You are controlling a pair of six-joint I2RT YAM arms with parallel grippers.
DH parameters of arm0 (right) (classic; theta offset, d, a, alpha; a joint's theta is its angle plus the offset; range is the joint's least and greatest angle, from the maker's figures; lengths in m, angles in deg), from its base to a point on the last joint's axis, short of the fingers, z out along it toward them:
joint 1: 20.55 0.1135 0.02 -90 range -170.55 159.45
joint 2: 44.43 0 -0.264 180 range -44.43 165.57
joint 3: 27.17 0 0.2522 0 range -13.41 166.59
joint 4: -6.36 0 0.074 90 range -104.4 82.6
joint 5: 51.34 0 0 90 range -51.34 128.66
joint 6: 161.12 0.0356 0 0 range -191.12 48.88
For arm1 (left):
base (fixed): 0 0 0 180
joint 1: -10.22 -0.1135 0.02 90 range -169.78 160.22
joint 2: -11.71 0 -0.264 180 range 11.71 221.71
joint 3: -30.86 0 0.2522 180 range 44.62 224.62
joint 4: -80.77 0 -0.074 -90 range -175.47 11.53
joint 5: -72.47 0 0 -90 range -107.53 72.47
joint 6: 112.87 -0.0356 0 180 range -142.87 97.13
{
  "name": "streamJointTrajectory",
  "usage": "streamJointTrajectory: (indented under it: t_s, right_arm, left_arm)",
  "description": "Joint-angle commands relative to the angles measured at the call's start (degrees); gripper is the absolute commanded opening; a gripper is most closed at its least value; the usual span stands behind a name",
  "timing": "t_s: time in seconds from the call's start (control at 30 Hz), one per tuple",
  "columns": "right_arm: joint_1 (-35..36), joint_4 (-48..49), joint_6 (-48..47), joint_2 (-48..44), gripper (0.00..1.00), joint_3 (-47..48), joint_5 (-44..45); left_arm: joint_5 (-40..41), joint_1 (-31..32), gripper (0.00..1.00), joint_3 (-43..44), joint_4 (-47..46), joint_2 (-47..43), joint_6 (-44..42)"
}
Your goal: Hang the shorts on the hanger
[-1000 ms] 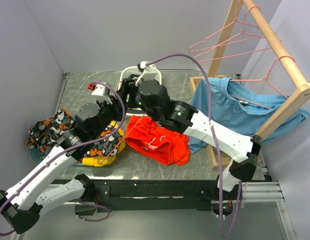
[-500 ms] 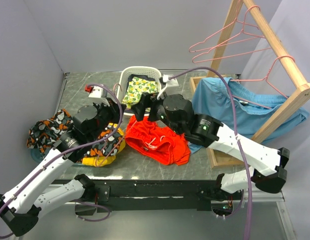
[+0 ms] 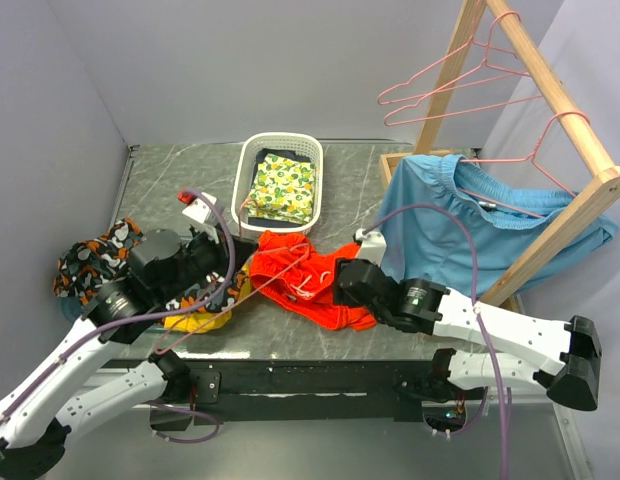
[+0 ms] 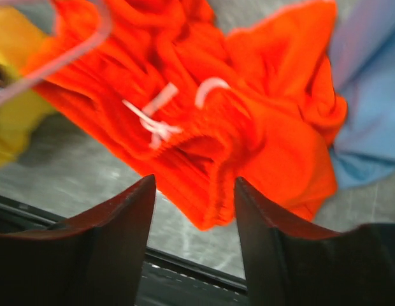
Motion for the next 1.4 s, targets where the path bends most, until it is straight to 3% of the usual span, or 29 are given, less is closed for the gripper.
streamJointTrajectory:
  t_s: [0.0,0.17,0.5,0.6,0.63,0.67,0.8,1.17,1.37]
  right_arm:
    - [0.2,2.4,7.3,0.3,0.57,-4.2,0.2]
    - [0.1,6.8,9.0,3.2,0.53,-9.3,-0.9]
    - [-0.3,10.8,8.4,10.2,0.53,-9.7,-1.6]
    - [-0.8,7.9,9.3,11.6,0.35,-8.3,0.8]
    - [-0.9,6.9,9.6,11.4,0.23,-7.7,1.7]
    - [-0.9,4.9,9.7,10.9,0.18,-7.1,3.5]
    - [-0.9,0.6,7.0,9.6,0.0,-1.1,6.8]
    - [0.5,0.2,-11.6,10.1,0.0,18.1,4.6]
    - [0.7,0.2,-24.2,15.0,0.0,35.9,0.0]
  left_arm:
    - [-6.7,2.1,0.01,1.8,2.0,-1.0,-2.6]
    - [-6.7,6.2,0.01,1.1,4.6,-0.2,-4.0]
    - [-3.2,11.7,0.01,1.8,5.2,3.3,-4.8]
    - [-2.1,13.6,0.01,2.1,4.8,5.0,-5.0]
    - [-1.7,14.0,0.01,2.2,4.5,5.4,-5.1]
    - [-1.3,15.0,0.01,2.2,4.2,6.1,-5.1]
    - [1.8,16.8,0.01,1.5,1.5,7.0,-5.2]
    - [9.2,18.2,0.01,-3.4,-13.1,3.3,-7.0]
    - [13.6,18.7,0.01,-7.9,-26.9,-2.1,-8.4]
